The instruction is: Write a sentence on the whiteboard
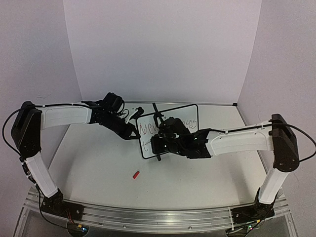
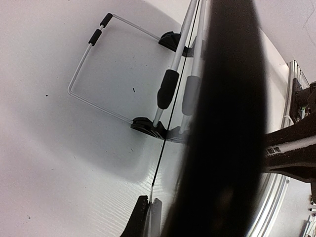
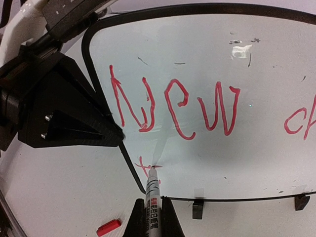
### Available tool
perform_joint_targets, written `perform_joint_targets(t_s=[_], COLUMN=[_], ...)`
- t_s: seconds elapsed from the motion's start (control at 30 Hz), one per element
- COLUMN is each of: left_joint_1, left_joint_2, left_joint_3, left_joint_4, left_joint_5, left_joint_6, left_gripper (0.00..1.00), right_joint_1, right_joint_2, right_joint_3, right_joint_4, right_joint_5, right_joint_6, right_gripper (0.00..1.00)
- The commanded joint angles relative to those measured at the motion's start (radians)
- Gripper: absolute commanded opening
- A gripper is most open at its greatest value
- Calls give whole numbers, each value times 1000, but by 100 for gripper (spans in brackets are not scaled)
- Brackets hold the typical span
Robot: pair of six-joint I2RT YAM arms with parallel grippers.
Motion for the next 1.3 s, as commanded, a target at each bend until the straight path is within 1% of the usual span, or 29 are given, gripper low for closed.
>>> perform_joint_targets(t_s=[0.0, 0.37, 0.87, 1.27], left_joint_1=[-14, -15, -15, -16], left_joint_2=[-25, -25, -24, -23], left_joint_3=[43, 43, 43, 44], left_joint_4=[-34, -34, -35, -35], left_joint_5=[-9, -7, -7, -9], left_joint_6=[16, 16, 16, 17], left_gripper=[0, 0, 0, 0], right_joint_1=[-5, -5, -5, -6], right_joint_2=[31, 19, -2, -23], right_joint_3=[26, -7, 21, 54], right_joint_4=[7, -15, -39, -39], right_joint_5=[11, 49, 96, 85], right_joint_6=[6, 21, -6, -23], right_gripper=[0, 0, 0, 0])
